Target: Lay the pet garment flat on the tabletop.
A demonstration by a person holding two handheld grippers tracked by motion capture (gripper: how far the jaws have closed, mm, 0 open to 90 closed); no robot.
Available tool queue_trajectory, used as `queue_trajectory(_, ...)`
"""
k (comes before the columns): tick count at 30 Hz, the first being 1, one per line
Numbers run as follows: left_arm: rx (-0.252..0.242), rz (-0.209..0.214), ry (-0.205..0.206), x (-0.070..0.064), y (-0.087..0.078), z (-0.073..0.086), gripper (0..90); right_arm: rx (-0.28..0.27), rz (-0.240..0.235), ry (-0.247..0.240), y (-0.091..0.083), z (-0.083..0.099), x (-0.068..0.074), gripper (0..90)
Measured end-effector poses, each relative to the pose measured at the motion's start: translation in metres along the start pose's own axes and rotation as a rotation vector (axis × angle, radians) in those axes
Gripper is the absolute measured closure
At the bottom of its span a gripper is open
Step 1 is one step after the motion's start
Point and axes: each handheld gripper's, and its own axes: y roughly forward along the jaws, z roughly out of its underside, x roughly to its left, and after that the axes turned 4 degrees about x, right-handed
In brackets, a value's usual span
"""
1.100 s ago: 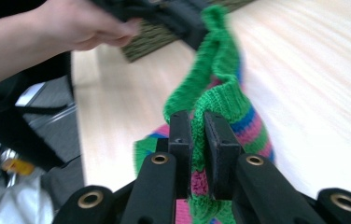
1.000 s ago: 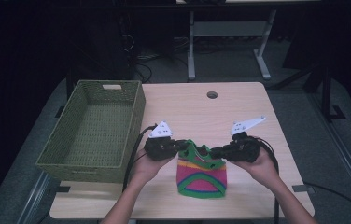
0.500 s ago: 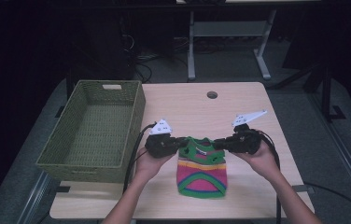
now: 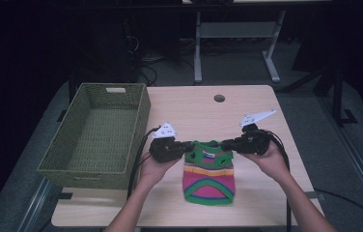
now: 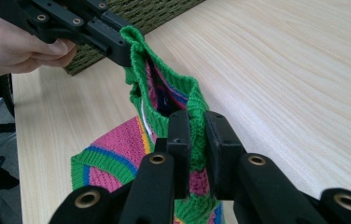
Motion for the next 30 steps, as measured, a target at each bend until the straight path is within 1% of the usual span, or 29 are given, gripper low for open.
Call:
queue_trajectory(7,-0.004,0.001,-0.005,0.001,0.002,0.0,82.7,0.006,0.0,-0.003,0.001,-0.001,-0.003,80.4)
queue_trajectory(9,-0.002,-0.001,-0.016,0.002,0.003,0.001,82.7,0.006,0.004,-0.009,0.001,-0.002,-0.004,80.2)
queue_trajectory(10,-0.001,-0.001,-0.019,0.003,0.003,0.001,82.7,0.01,0.004,-0.004,0.002,-0.002,-0.004,80.2)
queue_trajectory(12,-0.001,-0.001,-0.023,0.004,0.005,0.001,82.7,0.013,0.009,-0.011,0.002,-0.002,-0.006,80.2)
queue_trajectory(14,-0.004,-0.003,-0.03,0.005,0.006,0.001,82.7,0.014,0.011,-0.007,0.003,-0.003,-0.009,79.9)
queue_trajectory(18,0.002,-0.011,-0.046,0.01,0.009,-0.001,82.7,0.023,0.019,0.004,0.005,-0.006,-0.015,79.8)
queue_trajectory(20,-0.009,-0.016,-0.058,0.012,0.01,-0.001,82.7,0.018,0.019,0.009,0.007,-0.007,-0.019,79.8)
queue_trajectory(23,-0.006,-0.023,-0.076,0.017,0.013,-0.001,82.7,0.024,0.021,0.021,0.009,-0.009,-0.023,79.8)
queue_trajectory(24,-0.006,-0.024,-0.083,0.018,0.015,-0.001,82.7,0.024,0.026,0.015,0.01,-0.01,-0.025,79.8)
queue_trajectory(25,-0.003,-0.028,-0.083,0.019,0.016,-0.002,82.7,0.024,0.024,0.021,0.01,-0.01,-0.025,79.8)
queue_trajectory(27,-0.008,-0.031,-0.091,0.021,0.018,-0.003,82.7,0.029,0.032,0.021,0.011,-0.011,-0.027,79.8)
queue_trajectory(30,-0.004,-0.035,-0.092,0.023,0.022,-0.006,82.7,0.035,0.04,0.022,0.012,-0.014,-0.031,79.8)
